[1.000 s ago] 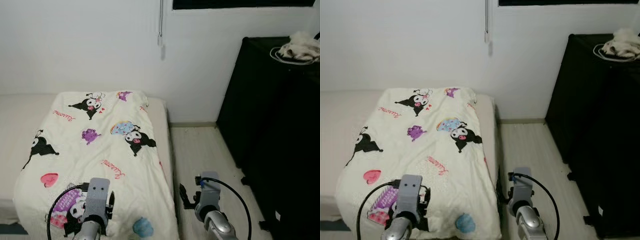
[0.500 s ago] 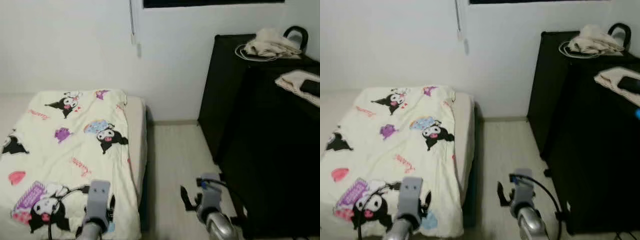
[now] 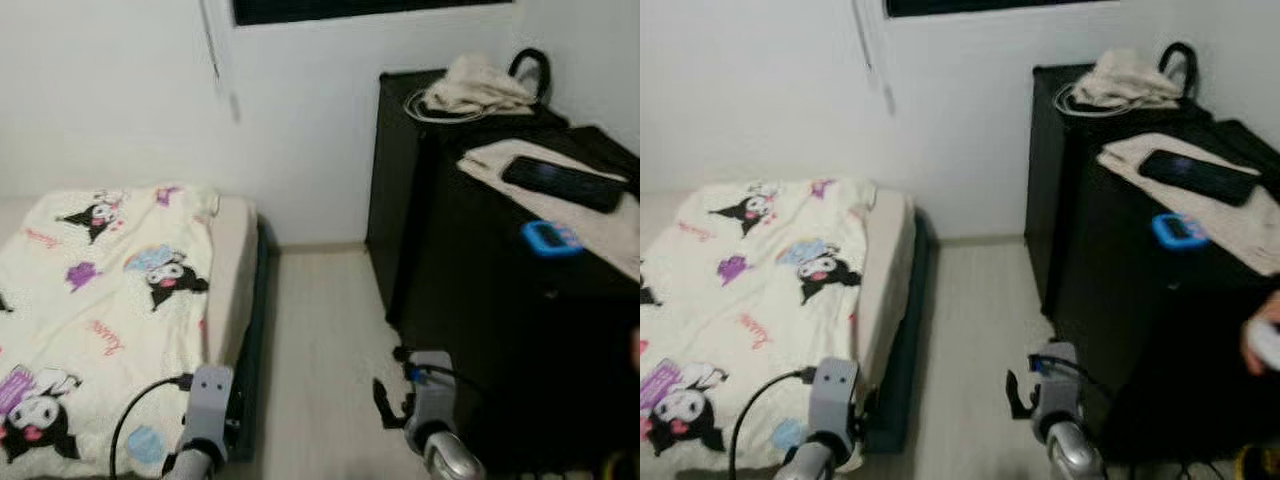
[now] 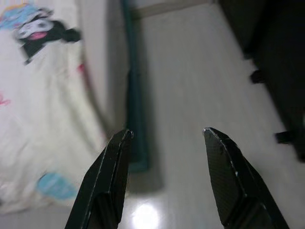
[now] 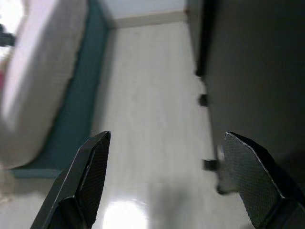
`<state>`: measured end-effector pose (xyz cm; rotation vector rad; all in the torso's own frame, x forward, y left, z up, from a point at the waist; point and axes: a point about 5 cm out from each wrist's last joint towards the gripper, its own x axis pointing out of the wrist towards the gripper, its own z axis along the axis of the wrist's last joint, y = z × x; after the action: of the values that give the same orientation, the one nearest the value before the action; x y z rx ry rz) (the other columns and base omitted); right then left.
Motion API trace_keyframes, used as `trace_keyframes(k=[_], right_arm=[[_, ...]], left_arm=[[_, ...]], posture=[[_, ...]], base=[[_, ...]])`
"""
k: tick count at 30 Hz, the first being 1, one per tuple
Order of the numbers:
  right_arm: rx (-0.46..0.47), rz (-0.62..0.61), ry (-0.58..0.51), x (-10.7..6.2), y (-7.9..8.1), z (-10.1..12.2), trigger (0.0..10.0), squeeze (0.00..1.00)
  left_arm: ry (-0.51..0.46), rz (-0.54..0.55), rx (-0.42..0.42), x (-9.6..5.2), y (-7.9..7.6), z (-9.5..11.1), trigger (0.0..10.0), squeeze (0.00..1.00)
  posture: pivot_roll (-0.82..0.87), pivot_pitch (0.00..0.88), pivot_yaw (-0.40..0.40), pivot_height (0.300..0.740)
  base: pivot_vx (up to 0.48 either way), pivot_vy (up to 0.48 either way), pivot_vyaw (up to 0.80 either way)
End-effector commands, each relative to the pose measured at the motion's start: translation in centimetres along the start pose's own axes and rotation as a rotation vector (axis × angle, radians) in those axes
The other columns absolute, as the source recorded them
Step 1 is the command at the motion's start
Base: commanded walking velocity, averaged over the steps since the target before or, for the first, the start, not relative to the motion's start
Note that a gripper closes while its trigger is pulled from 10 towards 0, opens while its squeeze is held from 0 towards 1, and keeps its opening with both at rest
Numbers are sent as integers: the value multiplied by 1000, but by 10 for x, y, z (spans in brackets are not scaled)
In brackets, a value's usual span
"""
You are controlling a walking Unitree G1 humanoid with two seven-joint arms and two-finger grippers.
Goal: Clean up the room
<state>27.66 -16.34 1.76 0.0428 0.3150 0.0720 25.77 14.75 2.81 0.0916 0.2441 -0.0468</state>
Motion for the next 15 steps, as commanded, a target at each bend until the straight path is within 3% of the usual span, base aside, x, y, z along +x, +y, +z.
trace_keyframes(k=[1, 10, 15], right_arm=[[15, 23, 17, -1, 10, -4, 10000, 0], [15, 20, 18, 0, 9, -4, 10000, 0], [16, 23, 0, -1, 9, -2, 10000, 0]], left_arm=[[36, 17, 9, -3, 5, -7, 10000, 0], [59, 63, 11, -3, 10, -10, 10000, 0], [9, 114, 18, -4, 16, -5, 10000, 0]], posture=[[-2, 105, 24, 740], [0, 111, 19, 740], [5, 112, 14, 740]], base=[[0, 0, 0], [0, 0, 0], [0, 0, 0]])
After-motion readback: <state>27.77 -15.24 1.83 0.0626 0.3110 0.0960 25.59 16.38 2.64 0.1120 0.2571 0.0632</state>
